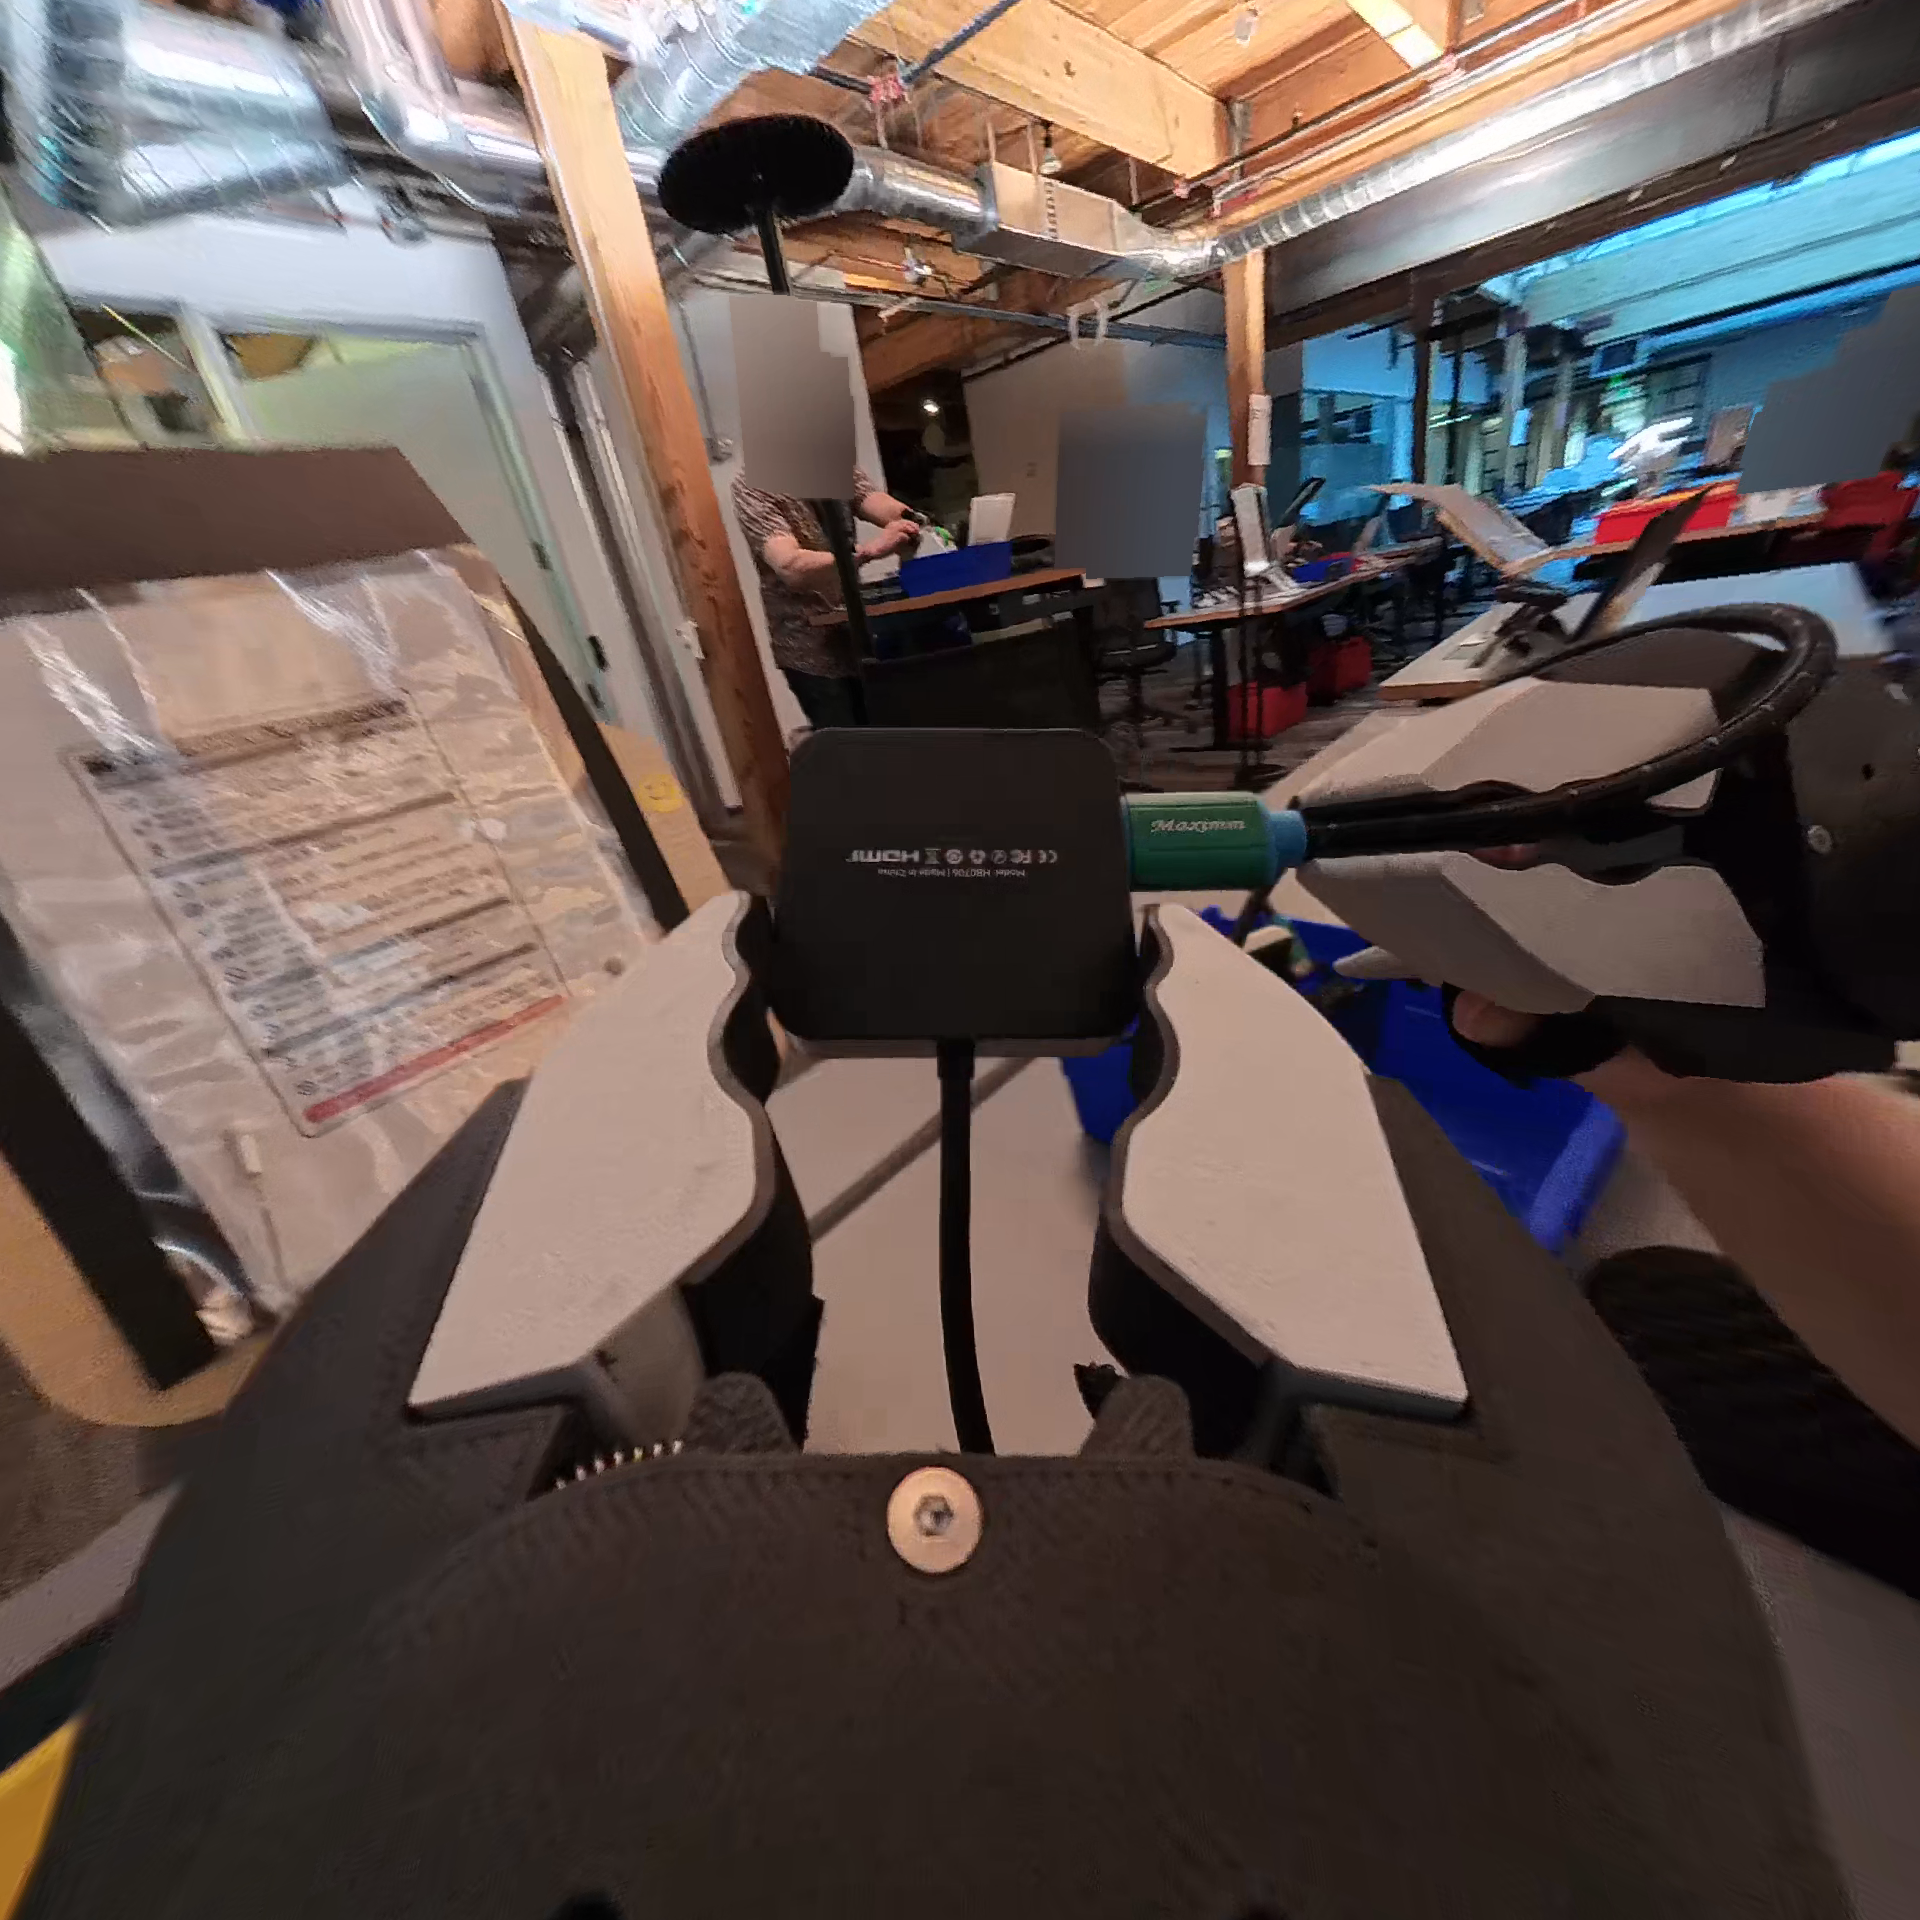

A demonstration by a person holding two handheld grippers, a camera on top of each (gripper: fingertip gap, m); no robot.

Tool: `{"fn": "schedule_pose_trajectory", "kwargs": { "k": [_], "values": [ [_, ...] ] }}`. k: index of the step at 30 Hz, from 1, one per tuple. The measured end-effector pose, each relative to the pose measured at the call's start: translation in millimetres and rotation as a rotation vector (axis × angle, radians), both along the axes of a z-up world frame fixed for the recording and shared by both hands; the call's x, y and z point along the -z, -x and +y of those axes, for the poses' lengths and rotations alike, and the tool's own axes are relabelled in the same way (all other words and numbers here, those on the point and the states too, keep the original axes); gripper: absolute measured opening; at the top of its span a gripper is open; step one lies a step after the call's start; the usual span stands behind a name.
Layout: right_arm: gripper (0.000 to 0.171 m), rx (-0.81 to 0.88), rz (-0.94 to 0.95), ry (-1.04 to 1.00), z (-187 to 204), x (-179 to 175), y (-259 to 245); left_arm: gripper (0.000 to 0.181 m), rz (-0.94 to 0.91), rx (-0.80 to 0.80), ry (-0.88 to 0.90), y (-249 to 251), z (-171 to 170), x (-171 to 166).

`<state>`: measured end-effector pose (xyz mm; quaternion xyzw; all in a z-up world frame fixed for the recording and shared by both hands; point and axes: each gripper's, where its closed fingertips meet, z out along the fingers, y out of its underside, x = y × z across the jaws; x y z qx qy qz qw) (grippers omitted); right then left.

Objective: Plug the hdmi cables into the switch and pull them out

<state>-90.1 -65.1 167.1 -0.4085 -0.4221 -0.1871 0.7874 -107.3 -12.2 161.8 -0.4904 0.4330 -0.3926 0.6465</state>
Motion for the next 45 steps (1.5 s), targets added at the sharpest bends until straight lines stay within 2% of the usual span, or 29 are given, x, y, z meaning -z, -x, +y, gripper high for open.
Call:
{"fn": "schedule_pose_trajectory", "kwargs": {
  "k": [1, 3, 5, 8, 11, 14, 17, 20, 22, 23, 25, 26, 28, 31, 34, 38, 40, 43, 45],
  "values": [
    [0.007, -0.022, 0.034, -0.001, 1, -1, 1, 0.066, -0.002, -0.031, -0.046, 3, 0, -4],
    [0.007, -0.069, 0.115, -0.009, 4, -2, 3, 0.066, -0.001, -0.105, -0.169, 11, -1, -14],
    [0.017, -0.06, 0.155, 0.011, 15, 4, 2, 0.066, -0.006, -0.19, -0.28, 23, -3, -26],
    [0.016, -0.083, 0.163, 0.166, 36, 28, 8, 0.066, -0.023, -0.319, -0.415, 46, -2, -42],
    [0.016, -0.152, 0.072, 0.327, 44, 61, 30, 0.066, -0.019, -0.465, -0.55, 65, 5, -53],
    [0.015, -0.166, -0.087, 0.343, 41, 84, 54, 0.066, 0.01, -0.534, -0.639, 70, 11, -52],
    [0.014, -0.176, -0.17, 0.318, 33, 91, 69, 0.065, 0.04, -0.558, -0.695, 66, 16, -46],
    [0.013, -0.196, -0.168, 0.292, 24, 83, 73, 0.065, 0.057, -0.544, -0.719, 61, 18, -40],
    [0.011, -0.214, -0.154, 0.256, 15, 71, 72, 0.007, 0.031, -0.525, -0.745, 63, 13, -39],
    [0.01, -0.221, -0.146, 0.233, 9, 62, 70, 0.0, -0.02, -0.484, -0.802, 64, 2, -40],
    [0.008, -0.234, -0.105, 0.189, -5, 40, 63, 0.0, -0.167, -0.477, -0.914, 74, -18, -48],
    [0.006, -0.249, -0.047, 0.187, -9, 30, 55, 0.0, -0.152, -0.444, -0.904, 70, -18, -44],
    [0.004, -0.291, 0.116, 0.306, 5, 28, 34, 0.0, -0.066, -0.393, -0.752, 56, 3, -30],
    [0.009, -0.274, 0.247, 0.595, 41, 64, 7, 0.0, -0.008, -0.328, -0.594, 46, 21, -15],
    [0.012, -0.184, 0.171, 0.701, 63, 102, -6, 0.0, 0.04, -0.333, -0.546, 47, 29, -14],
    [0.018, -0.105, 0.018, 0.783, 78, 143, 4, 0.0, 0.031, -0.335, -0.481, 56, 40, -17],
    [0.027, -0.067, 0.044, 0.789, 92, 158, 15, 0.0, 0.019, -0.357, -0.464, 62, 47, -19],
    [0.039, -0.105, 0.1, 0.892, 104, 198, 55, 0.0, 0.016, -0.364, -0.437, 68, 52, -22],
    [0.045, -0.002, 0.05, 0.92, 118, 230, 68, 0.0, -0.004, -0.361, -0.434, 72, 50, -27]
  ]
}}
